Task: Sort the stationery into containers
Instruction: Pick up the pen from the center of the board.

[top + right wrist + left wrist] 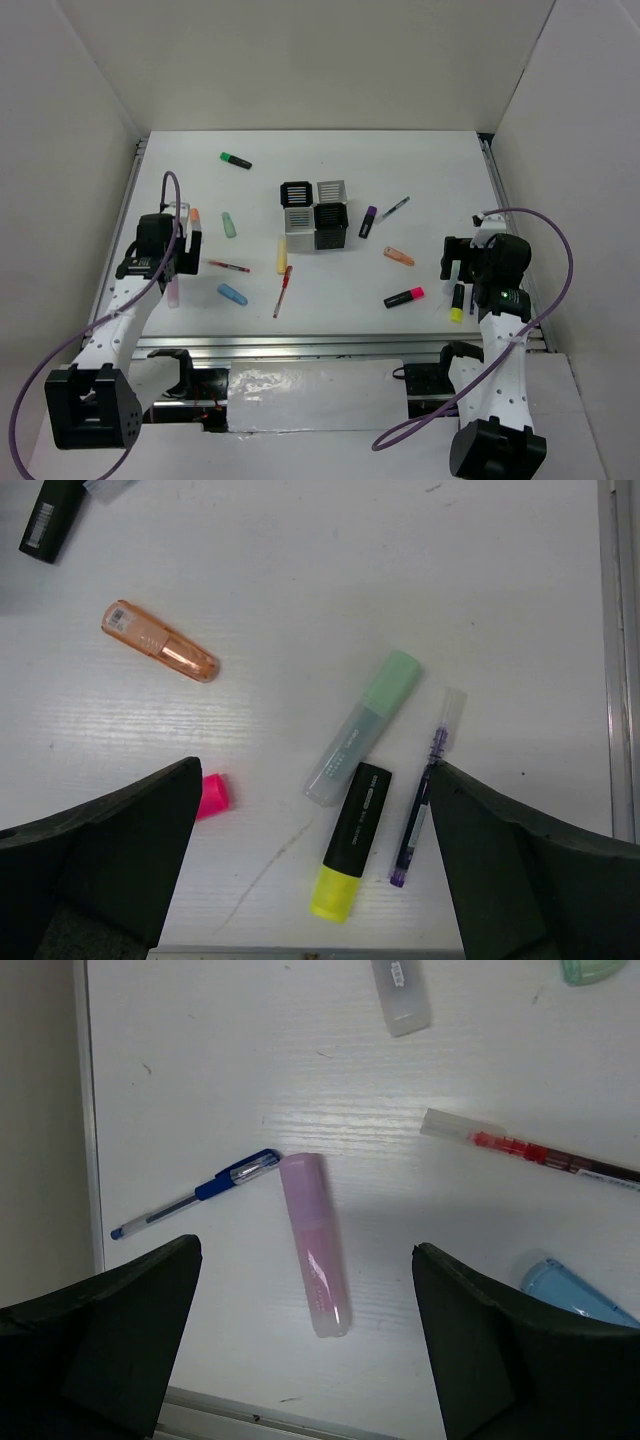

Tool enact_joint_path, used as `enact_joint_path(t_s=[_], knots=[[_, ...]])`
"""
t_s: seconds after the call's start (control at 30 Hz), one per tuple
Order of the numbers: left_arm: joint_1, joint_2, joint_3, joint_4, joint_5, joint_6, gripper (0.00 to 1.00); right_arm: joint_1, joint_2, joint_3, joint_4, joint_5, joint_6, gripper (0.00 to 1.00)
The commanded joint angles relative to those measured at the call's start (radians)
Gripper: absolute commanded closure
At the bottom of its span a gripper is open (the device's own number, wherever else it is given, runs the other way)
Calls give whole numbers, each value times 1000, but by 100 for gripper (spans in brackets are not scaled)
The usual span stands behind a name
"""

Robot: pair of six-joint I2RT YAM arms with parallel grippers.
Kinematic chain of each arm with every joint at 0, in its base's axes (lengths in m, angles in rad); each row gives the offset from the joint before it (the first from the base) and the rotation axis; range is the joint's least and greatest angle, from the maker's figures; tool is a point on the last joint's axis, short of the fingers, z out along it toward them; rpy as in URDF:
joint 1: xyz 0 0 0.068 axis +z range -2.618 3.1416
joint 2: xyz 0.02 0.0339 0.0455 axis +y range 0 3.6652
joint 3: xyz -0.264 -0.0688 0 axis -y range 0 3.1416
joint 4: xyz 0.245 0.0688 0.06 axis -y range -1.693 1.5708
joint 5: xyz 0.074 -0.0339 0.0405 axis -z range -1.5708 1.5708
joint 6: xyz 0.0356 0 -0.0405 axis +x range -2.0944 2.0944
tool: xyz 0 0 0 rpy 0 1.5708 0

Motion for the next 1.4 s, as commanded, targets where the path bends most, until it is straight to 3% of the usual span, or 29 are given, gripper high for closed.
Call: enact_joint_path(t_s=[0.0, 0.1, 0.2, 0.5, 0.8, 1.37], knots=[[10, -23, 43, -15, 86, 51, 1, -6, -2, 46, 2, -19, -16, 0], [13, -34, 67, -73, 234, 134, 1, -6, 4, 46, -2, -23, -21, 0], [23, 13, 119, -137, 276, 231, 5, -8, 15, 51, -9, -29, -28, 0], [161, 136, 259, -237, 290, 573, 4, -6, 27, 57, -24, -51, -51, 0], [374, 446, 530, -464, 344, 870, 10, -6, 38, 52, -24, -43, -55, 0], [389, 695, 592, -596, 282, 1197, 16, -3, 90, 52, -21, -14, -58, 0]])
